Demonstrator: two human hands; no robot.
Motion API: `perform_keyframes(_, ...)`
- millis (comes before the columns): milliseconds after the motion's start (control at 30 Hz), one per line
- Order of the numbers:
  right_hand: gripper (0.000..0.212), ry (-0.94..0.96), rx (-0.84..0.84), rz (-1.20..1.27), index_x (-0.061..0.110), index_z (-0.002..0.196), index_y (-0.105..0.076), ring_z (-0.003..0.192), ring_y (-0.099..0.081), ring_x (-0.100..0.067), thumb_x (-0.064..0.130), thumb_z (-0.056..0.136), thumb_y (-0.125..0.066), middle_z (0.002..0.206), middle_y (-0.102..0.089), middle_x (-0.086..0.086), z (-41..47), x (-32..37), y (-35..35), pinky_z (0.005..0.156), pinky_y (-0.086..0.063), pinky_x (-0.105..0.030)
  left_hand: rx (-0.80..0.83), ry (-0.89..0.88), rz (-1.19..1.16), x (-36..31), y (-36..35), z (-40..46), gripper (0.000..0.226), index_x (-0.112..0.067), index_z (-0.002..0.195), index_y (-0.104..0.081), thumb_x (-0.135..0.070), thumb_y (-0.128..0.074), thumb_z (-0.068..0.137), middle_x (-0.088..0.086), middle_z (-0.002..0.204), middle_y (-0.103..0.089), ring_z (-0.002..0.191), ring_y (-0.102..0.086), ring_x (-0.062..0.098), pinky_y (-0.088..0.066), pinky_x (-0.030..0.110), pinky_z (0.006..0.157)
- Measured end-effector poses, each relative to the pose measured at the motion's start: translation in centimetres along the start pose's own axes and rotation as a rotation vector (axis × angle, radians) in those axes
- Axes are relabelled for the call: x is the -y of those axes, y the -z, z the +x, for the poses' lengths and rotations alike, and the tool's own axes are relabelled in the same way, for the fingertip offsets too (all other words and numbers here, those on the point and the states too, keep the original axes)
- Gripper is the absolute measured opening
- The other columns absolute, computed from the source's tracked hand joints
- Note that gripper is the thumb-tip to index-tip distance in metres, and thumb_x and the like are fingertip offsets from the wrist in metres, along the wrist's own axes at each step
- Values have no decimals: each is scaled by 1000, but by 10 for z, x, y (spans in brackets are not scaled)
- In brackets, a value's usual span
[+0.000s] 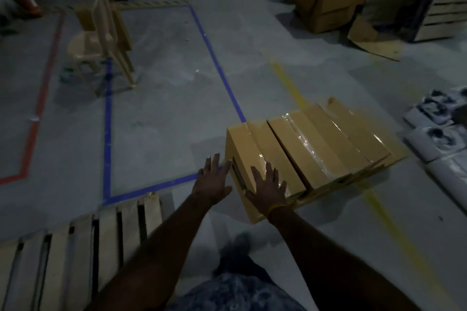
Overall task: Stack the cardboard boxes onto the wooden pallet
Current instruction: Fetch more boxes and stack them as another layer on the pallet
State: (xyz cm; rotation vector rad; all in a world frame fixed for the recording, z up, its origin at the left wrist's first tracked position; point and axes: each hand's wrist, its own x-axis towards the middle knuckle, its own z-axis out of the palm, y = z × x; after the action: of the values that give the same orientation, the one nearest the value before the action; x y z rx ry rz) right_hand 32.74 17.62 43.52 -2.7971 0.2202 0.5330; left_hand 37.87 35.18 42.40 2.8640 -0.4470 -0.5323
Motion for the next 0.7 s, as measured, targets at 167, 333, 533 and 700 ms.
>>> perform_keyframes(167, 83, -64, 24, 39, 32, 158, -1, 150, 10, -41, 52, 96, -53, 164, 17, -12, 70, -7, 7, 116, -8, -65, 64, -87, 66, 0, 11, 80, 88, -29, 159, -3, -48, -60, 94, 10, 166, 12, 152, 5, 38, -21, 58, 120)
perform_keyframes(333, 83, -127, 57, 89, 31, 158, 2, 150, 11, -42, 54, 97, -50, 164, 19, -14, 136, -23, 15, 116, -7, -66, 155, -220, 204, -4, 31, 160, 87, -29, 159, -4, -47, -60, 95, 13, 166, 10, 152, 1, 39, -22, 58, 119)
perform_keyframes(533, 81, -222, 60, 183, 34, 158, -1, 150, 11, -41, 50, 98, -52, 164, 19, -13, 193, -48, 43, 116, -6, -66, 219, -376, 300, -32, 58, 254, 85, -30, 158, -9, -47, -61, 93, 12, 166, 4, 151, -2, 40, -25, 58, 117)
perform_keyframes(700, 79, -337, 12, 279, 35, 158, -2, 150, 13, -39, 52, 97, -51, 164, 20, -10, 219, -71, 60, 116, -8, -65, 263, -515, 417, -64, 72, 309, 85, -30, 159, -8, -50, -59, 94, 12, 166, 3, 152, -4, 39, -24, 56, 117)
